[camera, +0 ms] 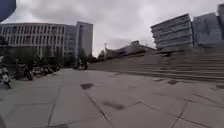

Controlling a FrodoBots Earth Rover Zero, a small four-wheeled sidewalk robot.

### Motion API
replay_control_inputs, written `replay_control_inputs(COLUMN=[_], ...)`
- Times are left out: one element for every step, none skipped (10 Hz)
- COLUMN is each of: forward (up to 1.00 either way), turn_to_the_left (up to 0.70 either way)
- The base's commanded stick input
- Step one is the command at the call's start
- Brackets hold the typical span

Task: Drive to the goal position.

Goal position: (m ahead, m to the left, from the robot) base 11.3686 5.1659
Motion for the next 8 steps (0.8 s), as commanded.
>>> replay_control_inputs(forward=[0.7,0.7,0.7,0.7,0.7,0.7,0.7,0.7], turn_to_the_left=[0.03,0.03,0.02,0.02,0.0,0.15,0.29,0.32])
